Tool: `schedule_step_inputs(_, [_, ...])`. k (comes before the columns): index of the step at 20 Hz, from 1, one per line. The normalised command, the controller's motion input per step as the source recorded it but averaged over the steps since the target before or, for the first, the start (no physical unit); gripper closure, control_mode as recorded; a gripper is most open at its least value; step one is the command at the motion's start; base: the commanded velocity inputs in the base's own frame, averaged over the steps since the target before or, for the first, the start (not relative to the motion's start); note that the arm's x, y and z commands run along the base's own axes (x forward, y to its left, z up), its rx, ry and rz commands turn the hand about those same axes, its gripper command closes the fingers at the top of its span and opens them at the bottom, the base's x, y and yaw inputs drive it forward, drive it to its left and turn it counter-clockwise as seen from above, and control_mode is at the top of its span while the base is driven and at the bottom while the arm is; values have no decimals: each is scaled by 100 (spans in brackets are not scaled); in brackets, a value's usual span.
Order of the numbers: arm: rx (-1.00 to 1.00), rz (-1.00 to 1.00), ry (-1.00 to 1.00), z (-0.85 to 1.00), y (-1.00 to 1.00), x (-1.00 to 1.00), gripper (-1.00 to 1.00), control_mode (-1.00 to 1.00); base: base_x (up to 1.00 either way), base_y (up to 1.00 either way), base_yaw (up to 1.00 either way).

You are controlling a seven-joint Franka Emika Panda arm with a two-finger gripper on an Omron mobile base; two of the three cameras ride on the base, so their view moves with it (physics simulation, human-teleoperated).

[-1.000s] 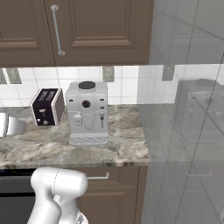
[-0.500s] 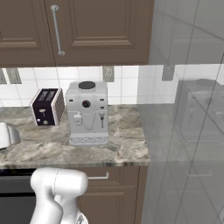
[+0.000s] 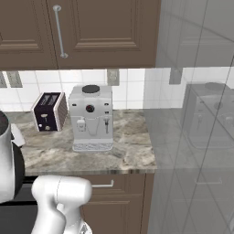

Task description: Close all open cabinet doors.

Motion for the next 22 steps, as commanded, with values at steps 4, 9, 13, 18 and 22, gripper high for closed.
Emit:
schedule_step_inputs(4, [-1,-28,1,-30,0,100,-100,-100,0,0,0])
schedule_step_inputs(9, [0,-31,0,-29,0,100,-100,-100,0,0,0])
schedule_step_inputs(13, [0,-46,0,-18,1,100,-100,-100,0,0,0])
schedule_step_inputs(18, [0,-57,4,-23,7,89,-100,-100,0,0,0])
schedule_step_inputs(22, [0,-56,7,-29,15,67,-100,-100,0,0,0])
